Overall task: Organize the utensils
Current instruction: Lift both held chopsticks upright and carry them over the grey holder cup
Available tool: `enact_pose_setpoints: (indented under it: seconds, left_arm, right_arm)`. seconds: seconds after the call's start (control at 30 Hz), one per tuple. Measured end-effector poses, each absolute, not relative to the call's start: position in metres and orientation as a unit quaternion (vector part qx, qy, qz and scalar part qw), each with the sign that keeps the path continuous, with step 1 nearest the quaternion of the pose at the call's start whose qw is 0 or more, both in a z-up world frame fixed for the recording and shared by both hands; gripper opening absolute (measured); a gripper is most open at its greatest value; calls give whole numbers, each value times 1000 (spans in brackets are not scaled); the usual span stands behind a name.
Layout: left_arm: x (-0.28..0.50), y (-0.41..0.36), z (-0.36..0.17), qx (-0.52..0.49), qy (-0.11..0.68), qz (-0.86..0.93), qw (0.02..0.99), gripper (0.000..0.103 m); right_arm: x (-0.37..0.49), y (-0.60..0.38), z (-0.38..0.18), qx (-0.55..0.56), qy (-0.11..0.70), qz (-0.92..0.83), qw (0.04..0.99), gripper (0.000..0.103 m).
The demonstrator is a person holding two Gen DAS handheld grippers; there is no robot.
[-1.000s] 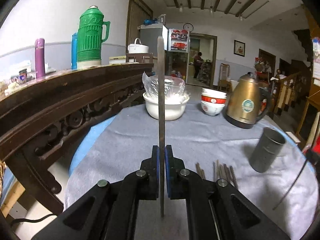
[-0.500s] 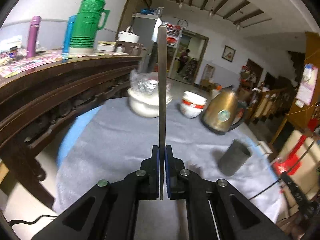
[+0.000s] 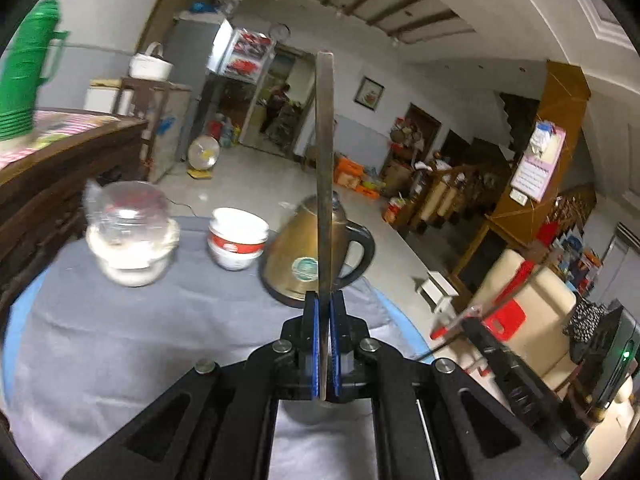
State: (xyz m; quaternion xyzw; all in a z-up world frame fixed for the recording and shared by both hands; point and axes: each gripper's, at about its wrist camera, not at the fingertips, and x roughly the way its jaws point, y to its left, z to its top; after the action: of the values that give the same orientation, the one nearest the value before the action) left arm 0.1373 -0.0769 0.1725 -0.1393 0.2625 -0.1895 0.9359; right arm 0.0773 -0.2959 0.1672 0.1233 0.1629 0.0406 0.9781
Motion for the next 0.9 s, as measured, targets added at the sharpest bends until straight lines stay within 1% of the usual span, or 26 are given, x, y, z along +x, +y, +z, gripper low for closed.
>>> enact_pose_setpoints:
  seconds: [0.07,0.23,0.43,0.67,0.9]
  left_arm:
    - [156,-94,164,-130,275,-190,934,5]
    - [196,-120,132,-109,327,-189,920,6]
    - [216,-127,96,-84,371,-180,907,6]
    - [218,-128,85,-73,388,-180,901,6]
    - [223,-131,83,-69,395,-183,898,6]
  right_arm:
    - [96,-294,162,115,178,44,976,7]
    - [143,-294,130,107,240,60,963,7]
    - [168,-296,93,96,301,75,946,7]
    - [178,-297,71,87,342,76,933,7]
    - [182,-295,69,81,352,69,930,7]
